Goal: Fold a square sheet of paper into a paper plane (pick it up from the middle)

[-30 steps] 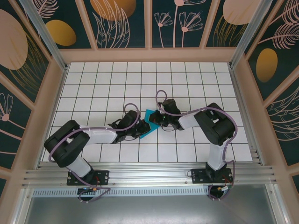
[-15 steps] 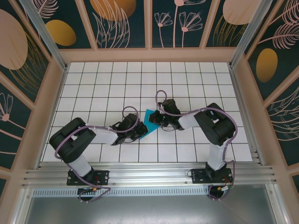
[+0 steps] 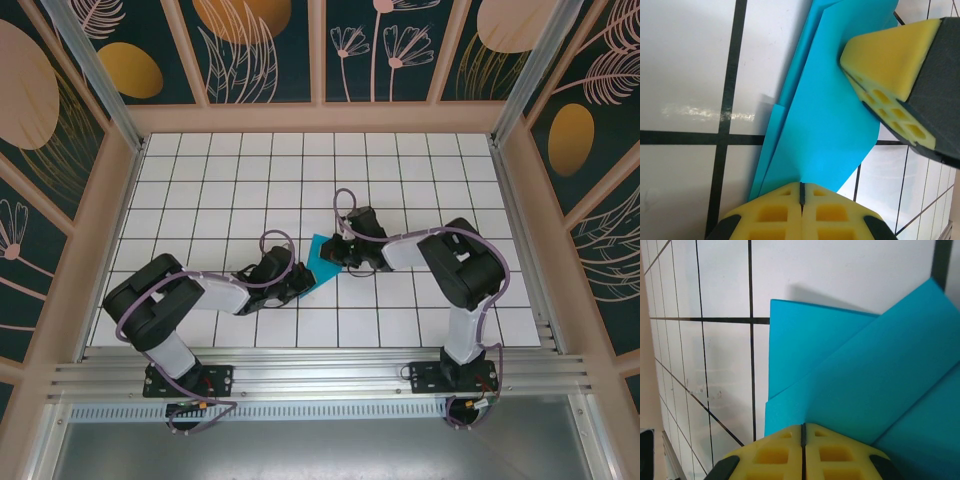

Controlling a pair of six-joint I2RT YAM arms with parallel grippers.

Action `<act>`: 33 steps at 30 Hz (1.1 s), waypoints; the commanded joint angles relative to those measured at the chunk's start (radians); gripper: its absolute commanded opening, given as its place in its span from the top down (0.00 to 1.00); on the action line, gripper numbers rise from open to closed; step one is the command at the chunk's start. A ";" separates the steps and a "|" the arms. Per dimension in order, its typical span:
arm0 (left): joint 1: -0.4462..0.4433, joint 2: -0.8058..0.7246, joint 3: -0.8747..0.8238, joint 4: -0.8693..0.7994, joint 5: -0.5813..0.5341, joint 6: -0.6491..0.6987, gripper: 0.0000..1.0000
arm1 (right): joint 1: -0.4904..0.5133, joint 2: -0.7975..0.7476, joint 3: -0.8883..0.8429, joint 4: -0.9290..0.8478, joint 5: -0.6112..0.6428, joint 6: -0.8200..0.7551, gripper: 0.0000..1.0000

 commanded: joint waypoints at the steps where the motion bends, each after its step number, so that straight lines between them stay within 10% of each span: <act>1: 0.002 0.018 -0.055 -0.219 -0.029 0.046 1.00 | -0.080 0.038 0.009 -0.110 0.101 -0.063 0.91; 33: 0.003 0.037 -0.016 -0.233 -0.007 0.067 1.00 | -0.062 0.024 0.099 -0.188 0.107 -0.100 0.87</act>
